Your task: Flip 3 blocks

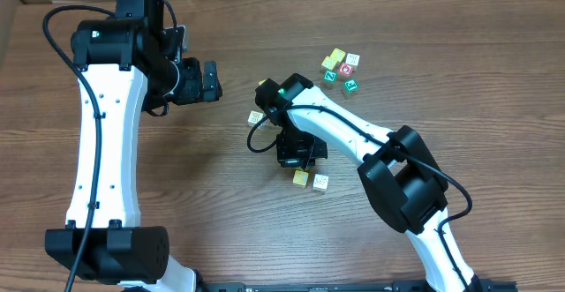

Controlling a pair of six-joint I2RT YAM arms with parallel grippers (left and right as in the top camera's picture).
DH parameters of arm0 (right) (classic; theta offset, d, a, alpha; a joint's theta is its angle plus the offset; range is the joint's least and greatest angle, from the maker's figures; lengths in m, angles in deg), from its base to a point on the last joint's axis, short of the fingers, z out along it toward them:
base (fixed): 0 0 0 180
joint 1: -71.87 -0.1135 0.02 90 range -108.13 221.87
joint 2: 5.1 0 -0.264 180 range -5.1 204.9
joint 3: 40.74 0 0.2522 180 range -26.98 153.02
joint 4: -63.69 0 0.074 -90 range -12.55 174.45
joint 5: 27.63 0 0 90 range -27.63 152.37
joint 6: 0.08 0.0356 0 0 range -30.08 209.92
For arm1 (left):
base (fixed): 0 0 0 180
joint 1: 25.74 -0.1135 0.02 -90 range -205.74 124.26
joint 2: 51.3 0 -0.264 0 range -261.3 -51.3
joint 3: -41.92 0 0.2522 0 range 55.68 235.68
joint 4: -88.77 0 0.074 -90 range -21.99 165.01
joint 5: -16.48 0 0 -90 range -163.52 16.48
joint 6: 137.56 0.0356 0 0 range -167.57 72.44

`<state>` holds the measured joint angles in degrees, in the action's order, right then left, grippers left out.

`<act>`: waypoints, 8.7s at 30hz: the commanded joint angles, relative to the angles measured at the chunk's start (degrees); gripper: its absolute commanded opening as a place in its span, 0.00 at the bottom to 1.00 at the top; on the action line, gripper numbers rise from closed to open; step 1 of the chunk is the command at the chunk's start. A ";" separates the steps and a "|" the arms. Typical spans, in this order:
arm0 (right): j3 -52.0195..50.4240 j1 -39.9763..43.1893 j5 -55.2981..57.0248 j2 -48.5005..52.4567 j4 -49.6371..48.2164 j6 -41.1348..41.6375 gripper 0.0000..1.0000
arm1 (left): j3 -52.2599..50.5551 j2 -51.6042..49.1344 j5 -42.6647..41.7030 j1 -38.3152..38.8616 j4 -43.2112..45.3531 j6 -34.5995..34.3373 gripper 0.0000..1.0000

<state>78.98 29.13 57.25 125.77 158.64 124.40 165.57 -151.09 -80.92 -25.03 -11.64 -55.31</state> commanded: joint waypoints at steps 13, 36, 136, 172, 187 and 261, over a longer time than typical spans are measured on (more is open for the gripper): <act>4.22 -1.51 -5.46 -2.73 -2.84 -1.51 0.04 | 1.16 -0.50 0.35 -0.31 -0.04 -0.59 1.00; 0.13 -7.82 10.64 -2.71 -5.70 4.81 0.04 | 1.16 -0.50 0.37 -0.31 -0.04 -0.59 1.00; -10.12 5.18 -3.13 -6.69 -1.09 0.24 0.04 | 1.16 -0.50 0.37 -0.31 -0.04 -0.59 1.00; -13.44 14.64 -1.31 -14.27 1.70 6.34 0.04 | 1.16 -0.50 0.35 -0.31 -0.04 -0.59 1.00; -34.67 12.85 -4.59 -27.69 -16.48 6.73 0.04 | 1.16 -0.50 0.37 -0.31 -0.04 -0.59 1.00; -46.97 12.37 -15.26 -27.69 -39.80 19.12 0.04 | 1.16 -0.50 0.37 -0.31 -0.04 -0.59 1.00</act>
<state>32.16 41.78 41.42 98.47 119.34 143.48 165.57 -151.09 -80.92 -25.03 -11.64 -55.29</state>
